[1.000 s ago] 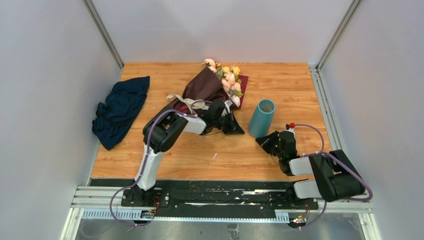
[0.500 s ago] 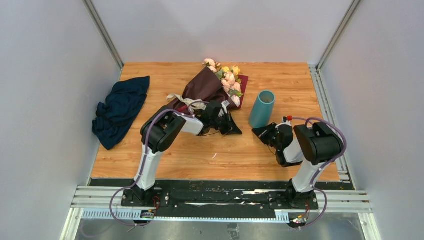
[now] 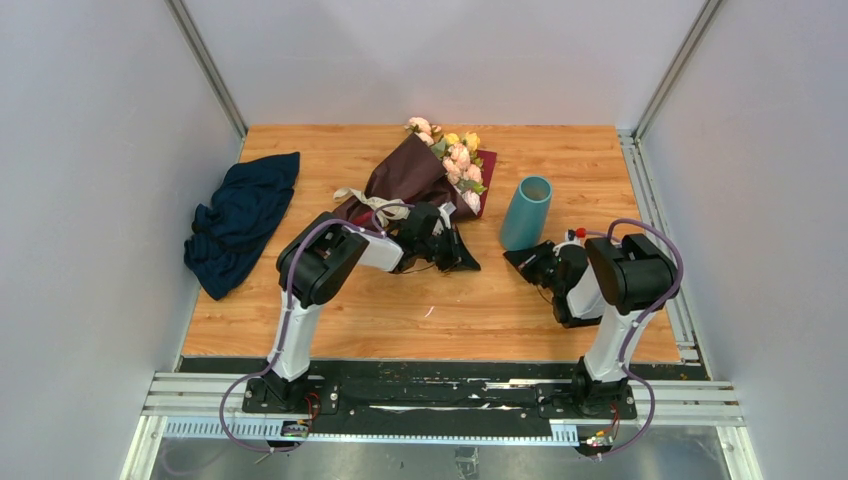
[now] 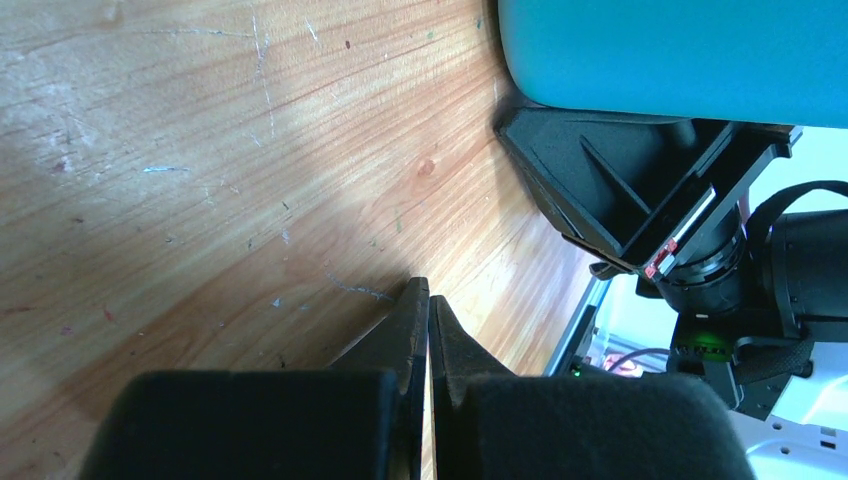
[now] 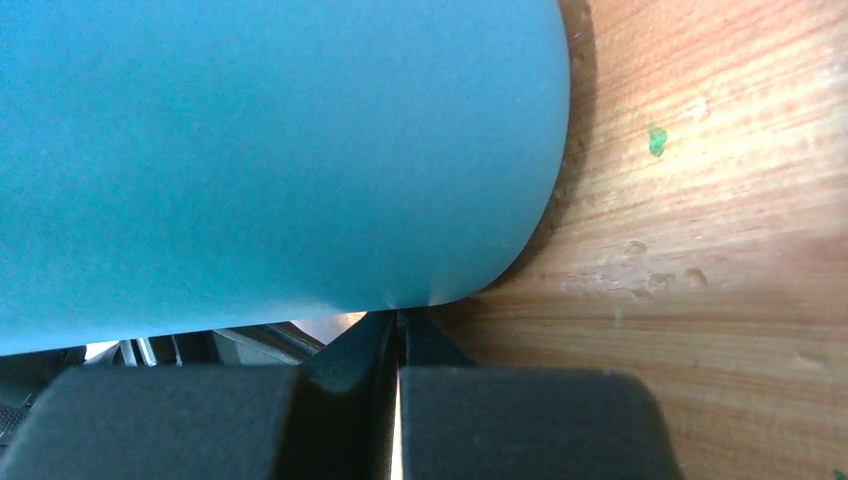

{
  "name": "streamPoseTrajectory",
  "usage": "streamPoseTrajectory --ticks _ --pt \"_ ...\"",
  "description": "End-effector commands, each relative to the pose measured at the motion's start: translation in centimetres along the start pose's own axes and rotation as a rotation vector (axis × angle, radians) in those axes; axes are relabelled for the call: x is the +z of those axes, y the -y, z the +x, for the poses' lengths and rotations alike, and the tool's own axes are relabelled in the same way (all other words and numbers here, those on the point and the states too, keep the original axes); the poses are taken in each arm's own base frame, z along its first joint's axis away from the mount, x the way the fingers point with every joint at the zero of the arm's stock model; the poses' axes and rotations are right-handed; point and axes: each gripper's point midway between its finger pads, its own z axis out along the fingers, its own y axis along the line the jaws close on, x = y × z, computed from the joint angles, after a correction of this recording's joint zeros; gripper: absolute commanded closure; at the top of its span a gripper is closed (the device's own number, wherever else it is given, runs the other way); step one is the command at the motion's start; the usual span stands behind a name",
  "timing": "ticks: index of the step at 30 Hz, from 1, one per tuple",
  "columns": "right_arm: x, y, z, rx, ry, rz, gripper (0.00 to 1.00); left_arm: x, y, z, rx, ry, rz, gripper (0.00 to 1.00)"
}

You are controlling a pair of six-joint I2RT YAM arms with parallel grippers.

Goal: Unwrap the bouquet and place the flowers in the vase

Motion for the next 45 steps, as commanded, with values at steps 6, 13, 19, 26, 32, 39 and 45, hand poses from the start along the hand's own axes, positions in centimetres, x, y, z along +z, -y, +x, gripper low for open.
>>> streamPoseTrajectory --ticks 6,13,19,26,32,39,45 --pt "2.4 6.1 -3.3 -0.021 0.064 0.227 1.0 -0.5 -1.9 0.7 -0.014 -0.025 -0.061 1.0" --pt "2.7 6.3 -3.7 -0.02 0.064 0.237 1.0 -0.5 -2.1 0.7 -0.017 -0.026 -0.061 1.0" --pt "0.9 5.4 -2.8 -0.004 0.063 0.207 1.0 -0.7 -1.7 0.6 -0.019 -0.021 -0.056 1.0" --pt "-1.8 4.7 -2.5 -0.014 0.087 0.21 1.0 -1.7 -0.4 0.2 -0.009 0.003 -0.041 1.0" --pt "-3.2 3.8 -2.9 -0.057 0.093 0.235 1.0 -2.3 0.1 0.3 0.002 0.011 -0.037 1.0" --pt "-1.7 2.9 -3.8 -0.068 0.078 0.22 1.0 -2.4 0.0 0.6 0.005 0.0 -0.033 1.0" --pt "0.5 3.6 -3.7 -0.034 0.06 0.2 1.0 -2.3 -0.1 0.6 0.004 -0.002 -0.034 1.0"
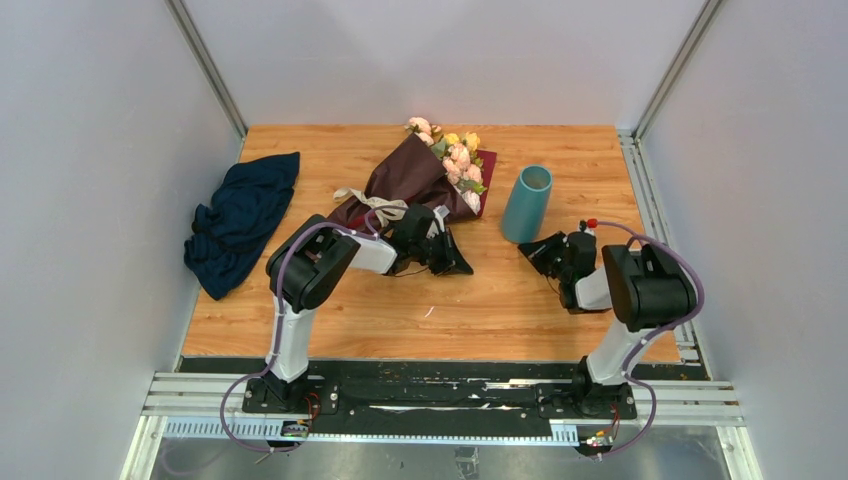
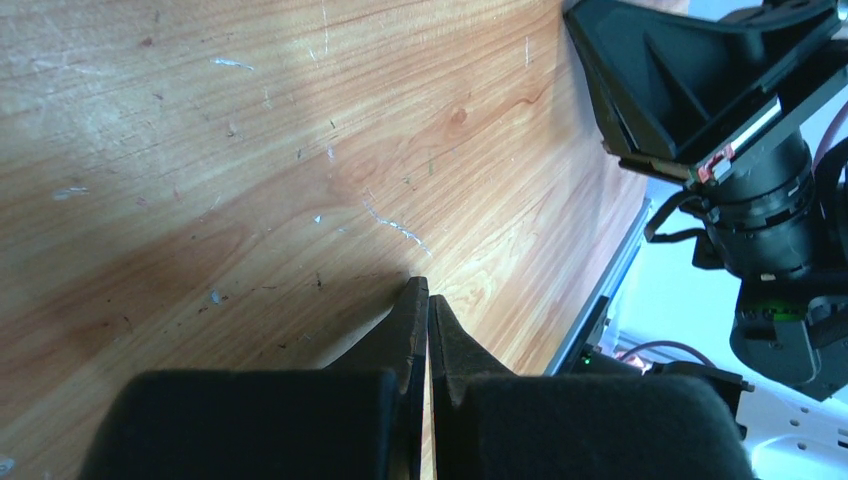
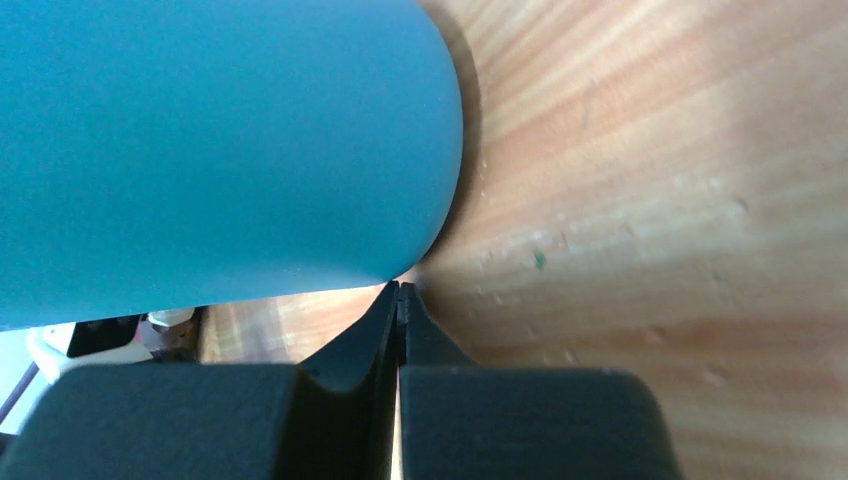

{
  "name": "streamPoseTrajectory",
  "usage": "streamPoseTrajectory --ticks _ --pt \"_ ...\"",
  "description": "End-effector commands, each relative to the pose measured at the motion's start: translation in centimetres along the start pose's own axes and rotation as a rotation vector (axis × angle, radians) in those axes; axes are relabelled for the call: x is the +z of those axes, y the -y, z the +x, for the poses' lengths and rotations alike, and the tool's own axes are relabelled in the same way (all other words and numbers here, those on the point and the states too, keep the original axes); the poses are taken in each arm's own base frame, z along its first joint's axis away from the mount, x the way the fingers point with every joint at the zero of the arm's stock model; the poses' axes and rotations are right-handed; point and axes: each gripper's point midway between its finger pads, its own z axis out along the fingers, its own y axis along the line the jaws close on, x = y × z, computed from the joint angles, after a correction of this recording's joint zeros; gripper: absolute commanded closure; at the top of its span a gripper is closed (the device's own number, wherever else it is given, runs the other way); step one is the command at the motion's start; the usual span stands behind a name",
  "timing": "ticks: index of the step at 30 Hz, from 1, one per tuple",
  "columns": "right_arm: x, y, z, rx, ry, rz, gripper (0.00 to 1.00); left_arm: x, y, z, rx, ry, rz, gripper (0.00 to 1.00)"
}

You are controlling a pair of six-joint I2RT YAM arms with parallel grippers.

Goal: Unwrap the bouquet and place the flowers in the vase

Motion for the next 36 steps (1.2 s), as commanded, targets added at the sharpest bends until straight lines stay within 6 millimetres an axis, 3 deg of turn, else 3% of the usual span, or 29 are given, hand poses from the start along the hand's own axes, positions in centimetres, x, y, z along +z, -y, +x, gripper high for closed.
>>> streamPoseTrajectory --ticks 1,9,17,18,26,31,33,36 --pt "1.6 2.0 0.1 0.022 -0.007 0.05 1.0 -0.5 0.4 -0.3 0.013 0.004 0.006 1.0" --pt "4.9 2.7 -0.8 0.043 -0.011 0.066 1.0 -0.2 0.0 -0.3 0.004 0.0 0.001 1.0" --pt "7.3 2.2 -3.4 0.021 -0.002 0.083 1.0 -1.0 -1.0 -0.9 -0.004 0.021 -0.022 1.0" --pt "7.4 2.7 -4.5 0.026 0.017 0.093 1.0 -1.2 -1.3 -1.0 -0.001 0.028 -0.036 1.0" --pt "8.8 2.7 -7.0 0.006 0.039 0.111 1.0 -3.6 -2.6 -1.2 0.074 0.06 -0.157 1.0" --pt "8.2 2.1 -6.1 0.007 0.01 0.09 1.0 -6.1 -3.2 -1.8 0.165 0.102 -0.284 1.0" --pt "7.4 1.8 -5.5 -0.007 0.003 0.086 0.92 -7.7 -3.7 -2.0 0.215 0.112 -0.37 1.0" --pt "5.9 1.2 -4.1 -0.064 -0.02 0.106 0.64 -11.6 -3.5 -3.7 0.322 0.22 -0.53 1.0"
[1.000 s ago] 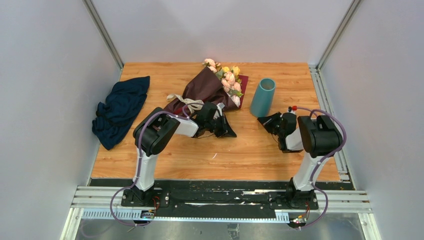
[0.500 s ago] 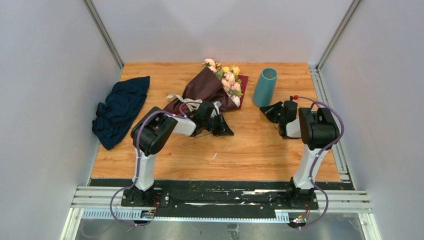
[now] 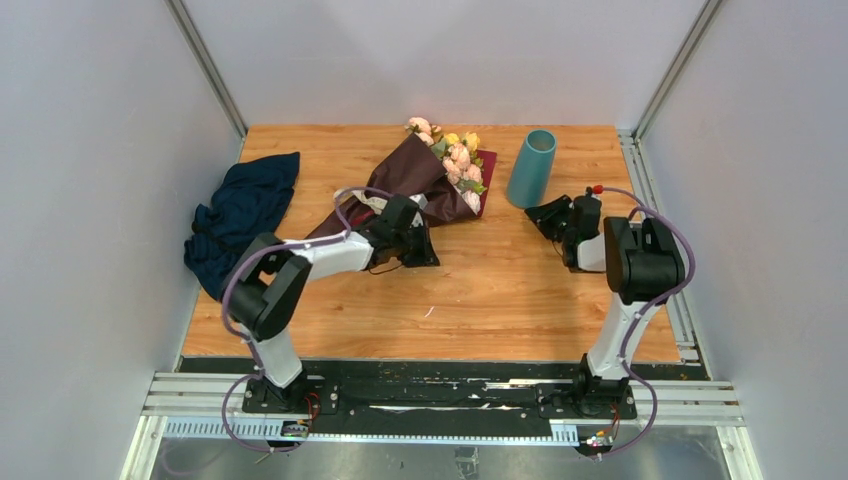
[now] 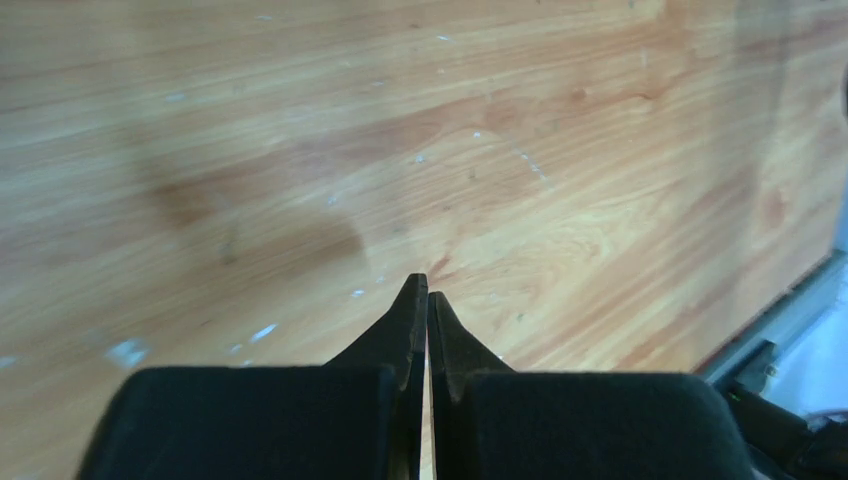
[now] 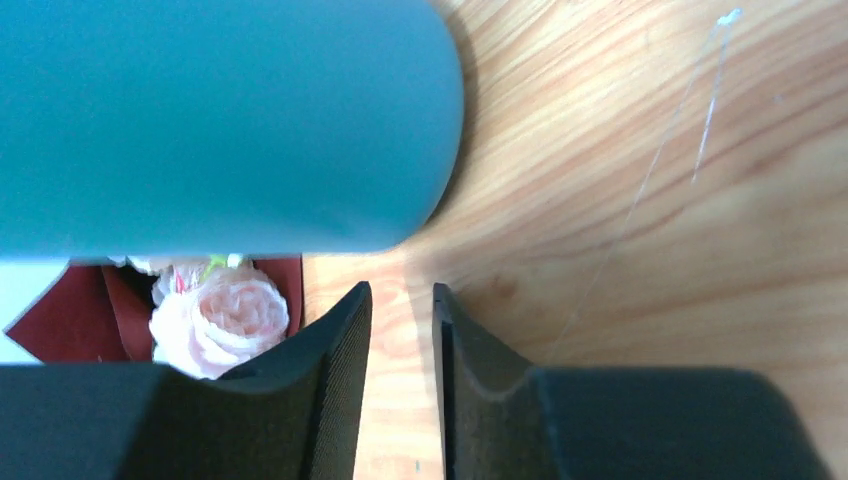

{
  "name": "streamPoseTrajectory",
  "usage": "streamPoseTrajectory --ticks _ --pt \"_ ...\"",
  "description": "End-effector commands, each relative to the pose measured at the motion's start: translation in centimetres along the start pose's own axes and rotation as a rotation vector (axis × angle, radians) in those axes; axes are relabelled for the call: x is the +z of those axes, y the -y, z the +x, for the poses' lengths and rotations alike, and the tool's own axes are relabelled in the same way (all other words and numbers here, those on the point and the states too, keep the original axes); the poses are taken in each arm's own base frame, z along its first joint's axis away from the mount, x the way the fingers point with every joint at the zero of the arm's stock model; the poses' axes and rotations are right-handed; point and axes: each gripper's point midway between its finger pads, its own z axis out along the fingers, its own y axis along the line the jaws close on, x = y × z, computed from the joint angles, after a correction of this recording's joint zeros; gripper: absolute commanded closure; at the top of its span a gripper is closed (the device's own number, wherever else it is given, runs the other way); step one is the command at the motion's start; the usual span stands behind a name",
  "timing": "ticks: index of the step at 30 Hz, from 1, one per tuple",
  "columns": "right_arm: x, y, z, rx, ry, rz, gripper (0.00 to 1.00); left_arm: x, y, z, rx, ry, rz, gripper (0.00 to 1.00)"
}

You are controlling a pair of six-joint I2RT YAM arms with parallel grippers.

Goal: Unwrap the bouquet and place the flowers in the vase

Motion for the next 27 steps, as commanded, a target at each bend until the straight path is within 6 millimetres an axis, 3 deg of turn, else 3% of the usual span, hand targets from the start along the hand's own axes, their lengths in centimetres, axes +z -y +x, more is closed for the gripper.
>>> streamPoseTrajectory --ticks 1,5,7,11,13,14,21,27 --pt "-2.9 1.6 4.2 -0.094 -0.093 0.118 0.52 -5.4 -3.4 -2.4 0.213 0.144 -0.319 0.97" --pt "-4.8 0.0 6.7 -0.169 -0.135 0.092 0.29 -11.0 -5.6 -5.7 0.353 0.302 -0.563 0.79" --pt "-5.7 -1.3 8.4 -0.23 -0.162 0.083 0.24 -14.0 -7.1 -7.4 0.471 0.338 -0.712 0.69" --pt "-6.7 -3.7 10.6 -0.297 -0.192 0.05 0.22 -16.4 -9.4 -10.7 0.647 0.335 -0.958 0.68" --pt "-6.8 -5.0 11.5 -0.298 -0.213 0.012 0.21 -16.6 -11.0 -11.8 0.595 0.311 -1.037 0.28" --pt "-6.8 -5.5 11.8 -0.295 -0.225 -0.003 0.21 -16.9 -11.7 -12.2 0.574 0.299 -1.087 0.02" --pt "-7.5 -7.2 11.9 -0.316 -0.247 -0.045 0.22 -13.2 -12.2 -12.3 0.858 0.119 -0.918 0.0" --pt "-7.5 -8.2 12.2 -0.295 -0.263 -0.085 0.24 -11.6 -12.3 -11.7 1.019 0.065 -0.83 0.0"
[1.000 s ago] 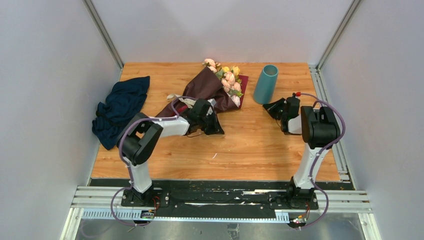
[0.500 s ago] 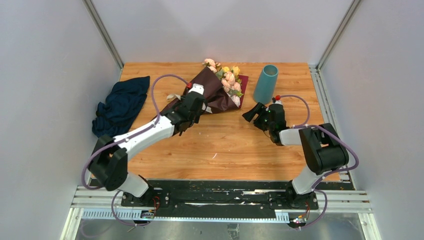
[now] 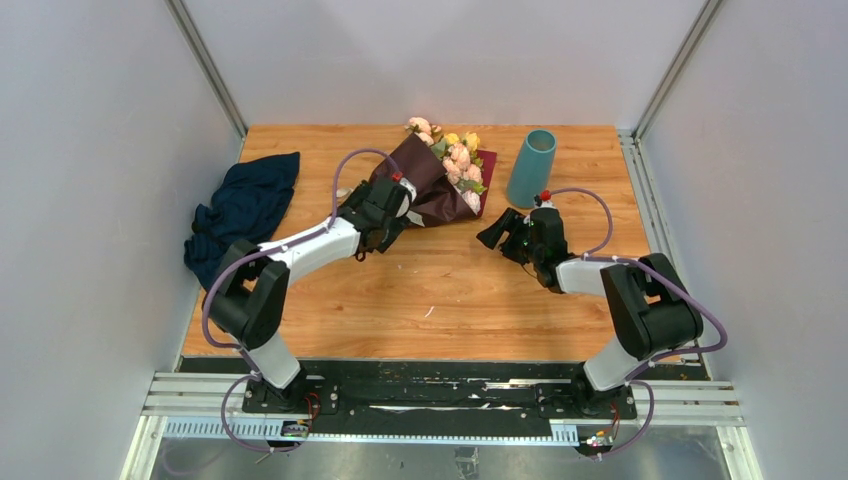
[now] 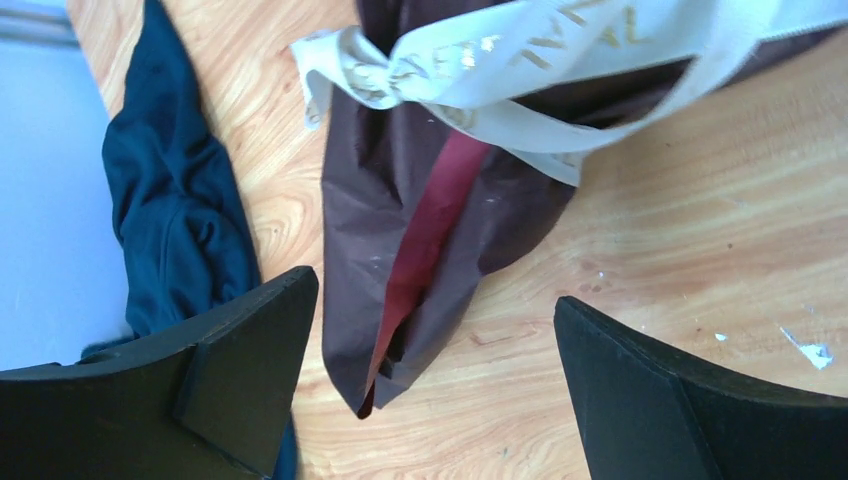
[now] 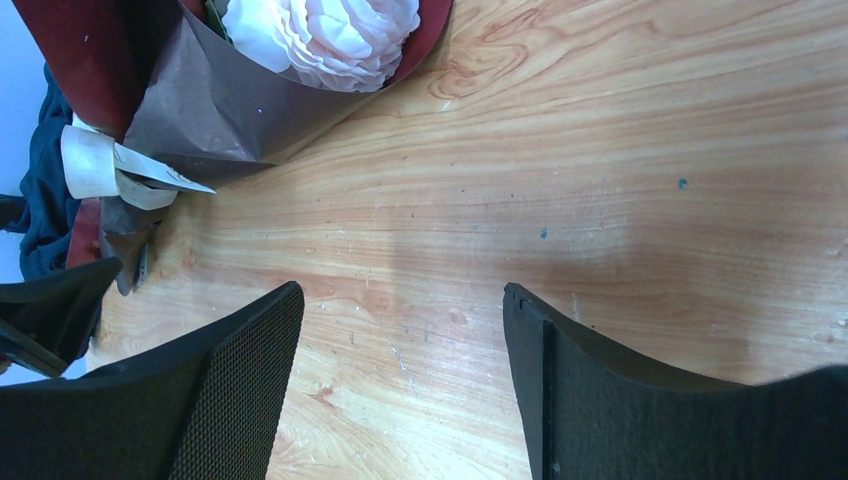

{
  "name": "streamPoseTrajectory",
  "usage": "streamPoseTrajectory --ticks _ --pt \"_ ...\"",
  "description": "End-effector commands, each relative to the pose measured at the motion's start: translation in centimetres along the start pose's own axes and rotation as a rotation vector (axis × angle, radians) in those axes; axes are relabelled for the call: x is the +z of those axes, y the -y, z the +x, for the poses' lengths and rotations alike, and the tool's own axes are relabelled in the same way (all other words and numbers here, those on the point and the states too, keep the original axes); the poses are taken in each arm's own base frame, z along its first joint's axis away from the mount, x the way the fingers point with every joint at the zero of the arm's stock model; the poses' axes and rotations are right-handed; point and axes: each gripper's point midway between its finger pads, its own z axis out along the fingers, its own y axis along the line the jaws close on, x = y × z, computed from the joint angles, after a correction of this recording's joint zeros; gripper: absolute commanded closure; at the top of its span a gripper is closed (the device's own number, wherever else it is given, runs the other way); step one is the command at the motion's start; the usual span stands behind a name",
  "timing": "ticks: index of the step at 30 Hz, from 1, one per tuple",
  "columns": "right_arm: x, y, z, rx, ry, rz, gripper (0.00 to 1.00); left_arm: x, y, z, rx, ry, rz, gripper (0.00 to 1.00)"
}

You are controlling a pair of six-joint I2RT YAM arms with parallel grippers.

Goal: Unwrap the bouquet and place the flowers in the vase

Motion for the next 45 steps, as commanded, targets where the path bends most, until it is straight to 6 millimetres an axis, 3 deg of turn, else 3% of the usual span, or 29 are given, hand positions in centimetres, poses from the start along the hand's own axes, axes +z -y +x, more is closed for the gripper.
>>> streamPoseTrajectory --ticks 1,3,6,13,17,19,20,23,24,32,36,41,45 --pt "0.2 -1.2 0.2 -0.011 -0.022 -0.032 0.24 0.1 1.3 -1.2 0.143 0.104 0.11 0.0" --pt "0.6 -1.5 0.2 -0.015 -0.037 -0.045 0.24 0.2 1.9 -1.5 0.174 0.116 0.147 0.0" --pt "1.0 -2.0 0.1 -0.01 -0.045 -0.065 0.24 1.6 1.2 -1.3 0.207 0.055 0.108 0.0" --pt "1.3 -2.1 0.9 0.014 -0.063 -0.102 0.26 6.6 0.6 -0.4 0.208 -0.062 0.135 0.0" --pt "1.4 -1.7 1.4 0.019 -0.07 -0.097 0.27 8.4 2.1 0.9 0.186 -0.152 0.224 0.0" --pt "1.4 -1.8 1.3 0.019 -0.071 -0.1 0.27 8.5 3.1 1.3 0.16 -0.163 0.286 0.2" --pt "1.4 -2.0 1.3 0.02 -0.07 -0.103 0.27 8.5 3.2 1.5 0.15 -0.169 0.298 0.36" --pt "1.2 -2.2 1.1 0.018 -0.062 -0.109 0.29 8.1 3.6 1.9 0.132 -0.19 0.323 0.96" --pt "1.1 -2.1 1.1 0.016 -0.06 -0.107 0.29 7.9 3.7 2.0 0.115 -0.197 0.325 1.0" --pt "-0.1 -2.9 0.9 -0.046 -0.043 -0.096 0.33 5.7 5.3 1.9 -0.113 -0.233 0.39 1.0" --pt "-1.8 -4.3 0.3 -0.089 -0.011 -0.11 0.34 3.2 6.9 0.0 -0.312 -0.192 0.476 1.0" --pt "-4.4 -4.9 0.1 -0.145 0.02 -0.105 0.34 1.0 7.9 -2.5 -0.473 -0.151 0.412 1.0" --pt "-6.3 -5.4 0.1 -0.157 0.033 -0.12 0.34 -0.5 8.7 -5.6 -0.674 -0.092 0.395 1.0"
